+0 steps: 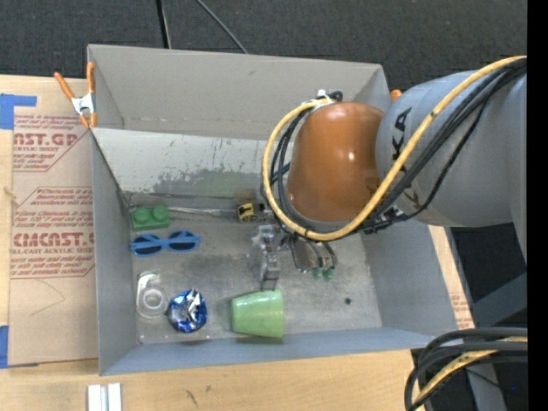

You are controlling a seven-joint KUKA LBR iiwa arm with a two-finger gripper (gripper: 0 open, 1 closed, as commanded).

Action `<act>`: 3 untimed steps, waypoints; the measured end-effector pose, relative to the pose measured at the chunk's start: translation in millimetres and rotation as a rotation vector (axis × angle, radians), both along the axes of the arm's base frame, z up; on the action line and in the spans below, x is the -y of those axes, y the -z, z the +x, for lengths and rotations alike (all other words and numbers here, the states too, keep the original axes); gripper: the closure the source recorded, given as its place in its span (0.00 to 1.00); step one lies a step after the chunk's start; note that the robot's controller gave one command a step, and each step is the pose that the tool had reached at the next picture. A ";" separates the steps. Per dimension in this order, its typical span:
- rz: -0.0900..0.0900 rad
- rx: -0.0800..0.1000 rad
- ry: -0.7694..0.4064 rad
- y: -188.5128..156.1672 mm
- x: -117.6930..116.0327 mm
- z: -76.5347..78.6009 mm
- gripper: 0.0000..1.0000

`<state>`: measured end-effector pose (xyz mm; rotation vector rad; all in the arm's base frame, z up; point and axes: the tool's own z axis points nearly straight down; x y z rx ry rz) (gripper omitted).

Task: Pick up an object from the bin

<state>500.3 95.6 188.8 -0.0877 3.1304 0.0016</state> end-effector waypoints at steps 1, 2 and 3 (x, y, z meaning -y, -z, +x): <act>-0.001 -0.009 0.000 4.3 -0.1 -2.1 0.00; -0.007 -0.017 -0.556 111.9 14.9 -18.2 0.00; -0.007 -0.022 -0.555 112.5 15.5 -19.9 1.00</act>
Offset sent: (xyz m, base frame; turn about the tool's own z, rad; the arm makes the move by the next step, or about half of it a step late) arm 0.0000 0.0000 0.0000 0.0000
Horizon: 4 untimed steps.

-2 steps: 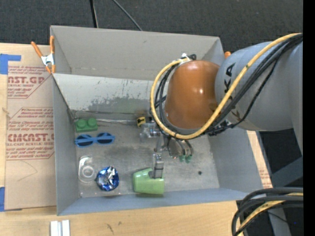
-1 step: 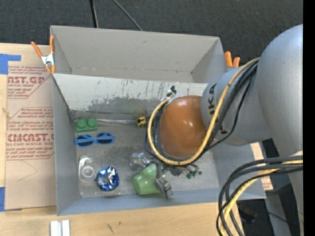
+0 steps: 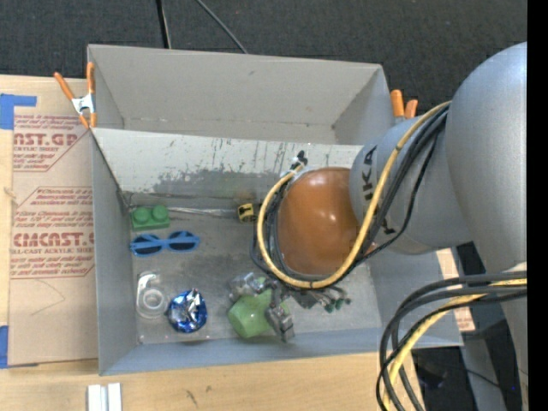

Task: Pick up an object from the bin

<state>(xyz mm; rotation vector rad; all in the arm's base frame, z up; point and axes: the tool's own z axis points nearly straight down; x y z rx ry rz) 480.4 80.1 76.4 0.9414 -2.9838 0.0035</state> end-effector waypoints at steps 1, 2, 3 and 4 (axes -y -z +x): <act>0.008 0.021 -0.100 -146.1 3.9 8.6 1.00; 0.009 0.008 -0.255 -90.7 16.7 1.8 1.00; 0.013 0.009 -0.825 -60.5 28.5 33.6 1.00; 0.014 0.011 -0.477 -68.8 -87.5 14.0 1.00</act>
Offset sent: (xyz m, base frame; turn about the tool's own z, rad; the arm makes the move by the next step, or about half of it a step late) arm 0.0065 -0.0047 0.1418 -0.1006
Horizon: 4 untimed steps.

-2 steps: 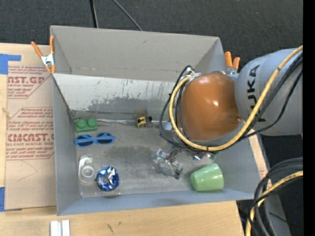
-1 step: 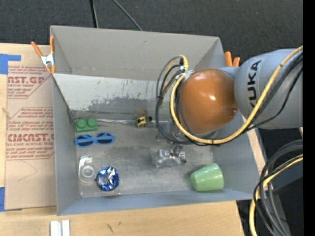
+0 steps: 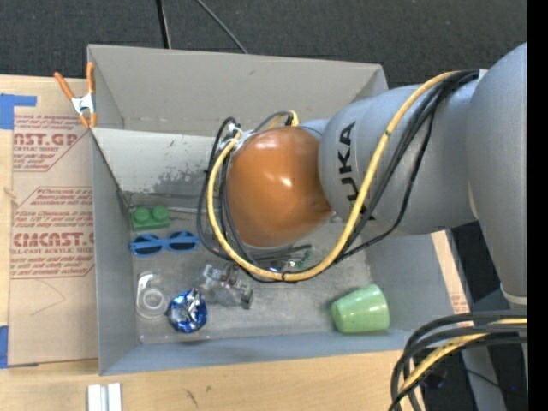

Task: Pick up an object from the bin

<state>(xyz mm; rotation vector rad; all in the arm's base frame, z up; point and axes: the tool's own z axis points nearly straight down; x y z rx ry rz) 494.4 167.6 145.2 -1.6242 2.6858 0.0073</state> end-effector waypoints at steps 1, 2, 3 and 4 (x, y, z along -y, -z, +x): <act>-0.002 0.000 0.003 0.3 3.0 0.8 0.00; -0.003 -0.005 0.063 66.2 -53.8 1.5 0.00; 0.000 0.002 0.066 60.5 -52.2 4.4 1.00; -0.002 0.007 -0.590 -55.8 -42.6 12.5 1.00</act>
Offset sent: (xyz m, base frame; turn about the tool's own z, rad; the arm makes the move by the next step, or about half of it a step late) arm 0.0000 0.0000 0.0000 0.0000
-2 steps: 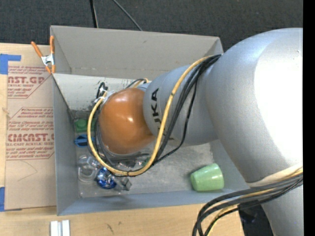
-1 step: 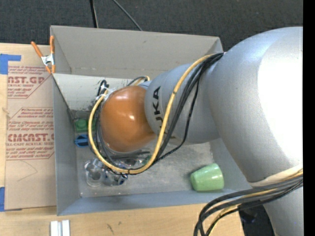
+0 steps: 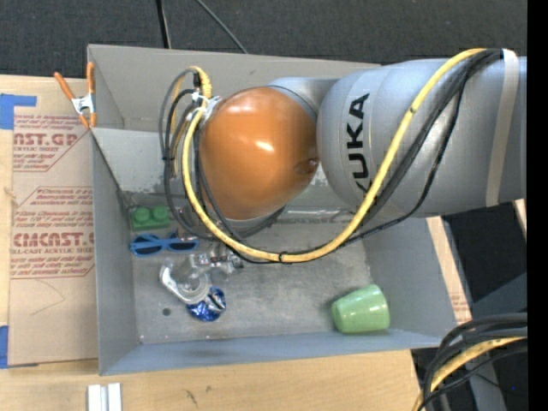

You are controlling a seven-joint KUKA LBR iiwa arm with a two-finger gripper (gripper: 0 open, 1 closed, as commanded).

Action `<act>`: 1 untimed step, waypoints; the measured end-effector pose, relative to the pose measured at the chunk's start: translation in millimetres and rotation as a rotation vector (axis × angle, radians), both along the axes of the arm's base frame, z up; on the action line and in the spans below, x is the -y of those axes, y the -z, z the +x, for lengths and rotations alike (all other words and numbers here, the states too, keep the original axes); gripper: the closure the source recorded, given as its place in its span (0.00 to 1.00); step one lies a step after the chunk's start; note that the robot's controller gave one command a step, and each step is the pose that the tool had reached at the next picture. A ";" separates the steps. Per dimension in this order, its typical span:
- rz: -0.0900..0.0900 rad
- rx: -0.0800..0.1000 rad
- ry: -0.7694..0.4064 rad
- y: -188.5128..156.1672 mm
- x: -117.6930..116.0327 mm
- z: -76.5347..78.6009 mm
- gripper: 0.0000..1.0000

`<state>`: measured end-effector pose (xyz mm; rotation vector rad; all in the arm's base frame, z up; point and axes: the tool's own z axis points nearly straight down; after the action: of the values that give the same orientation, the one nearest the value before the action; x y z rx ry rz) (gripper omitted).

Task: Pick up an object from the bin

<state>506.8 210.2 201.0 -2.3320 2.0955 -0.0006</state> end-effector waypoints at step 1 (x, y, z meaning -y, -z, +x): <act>-0.004 -0.008 -0.462 41.8 47.7 -24.1 1.00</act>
Offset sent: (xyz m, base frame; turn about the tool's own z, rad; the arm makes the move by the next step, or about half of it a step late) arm -0.0228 -0.0477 -0.0398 -0.4632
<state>482.7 162.5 159.2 -2.7574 1.5105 0.0067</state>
